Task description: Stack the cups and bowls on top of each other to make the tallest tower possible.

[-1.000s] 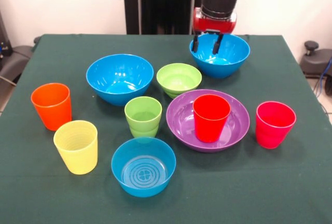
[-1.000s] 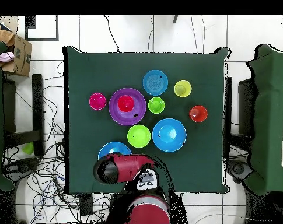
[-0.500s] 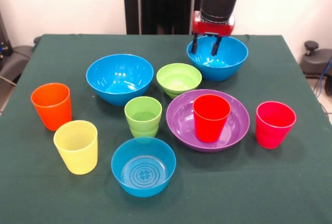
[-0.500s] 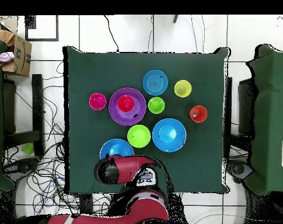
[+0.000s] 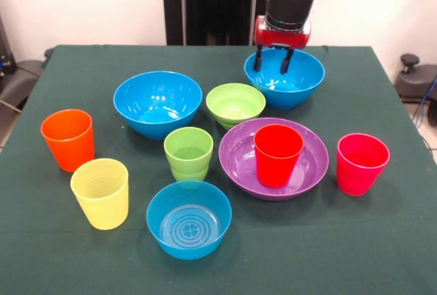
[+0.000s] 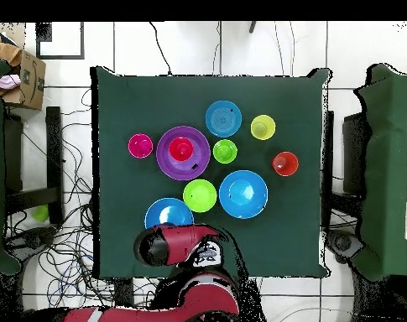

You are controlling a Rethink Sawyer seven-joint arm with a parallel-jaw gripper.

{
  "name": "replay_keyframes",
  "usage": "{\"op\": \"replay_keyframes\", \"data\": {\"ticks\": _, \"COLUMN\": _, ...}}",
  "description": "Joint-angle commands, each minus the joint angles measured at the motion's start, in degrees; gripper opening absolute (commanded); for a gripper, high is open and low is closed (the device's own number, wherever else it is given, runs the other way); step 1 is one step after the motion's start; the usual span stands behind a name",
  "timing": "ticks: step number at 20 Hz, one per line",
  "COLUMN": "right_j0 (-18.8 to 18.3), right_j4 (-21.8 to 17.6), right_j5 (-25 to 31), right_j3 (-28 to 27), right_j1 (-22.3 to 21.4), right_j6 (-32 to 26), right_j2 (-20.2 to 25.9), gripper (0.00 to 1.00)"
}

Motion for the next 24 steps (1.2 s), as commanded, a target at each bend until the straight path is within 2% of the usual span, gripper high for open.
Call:
{"op": "replay_keyframes", "data": {"ticks": 1, "right_j0": 0.0, "right_j4": 2.5, "right_j5": 0.9, "right_j3": -1.6, "right_j1": -3.0, "right_j6": 8.3, "right_j2": 2.7, "gripper": 1.0}}
{"op": "replay_keyframes", "data": {"ticks": 11, "right_j0": -2.9, "right_j4": 1.0, "right_j5": 3.8, "right_j3": -2.5, "right_j1": -4.5, "right_j6": 5.0, "right_j2": 3.6, "gripper": 1.0}}
{"op": "replay_keyframes", "data": {"ticks": 21, "right_j0": -6.5, "right_j4": -1.7, "right_j5": 1.7, "right_j3": -4.7, "right_j1": -1.5, "right_j6": 2.3, "right_j2": 4.8, "gripper": 1.0}}
{"op": "replay_keyframes", "data": {"ticks": 24, "right_j0": -5.5, "right_j4": -1.5, "right_j5": -0.7, "right_j3": -5.1, "right_j1": 0.4, "right_j6": 3.6, "right_j2": 4.4, "gripper": 1.0}}
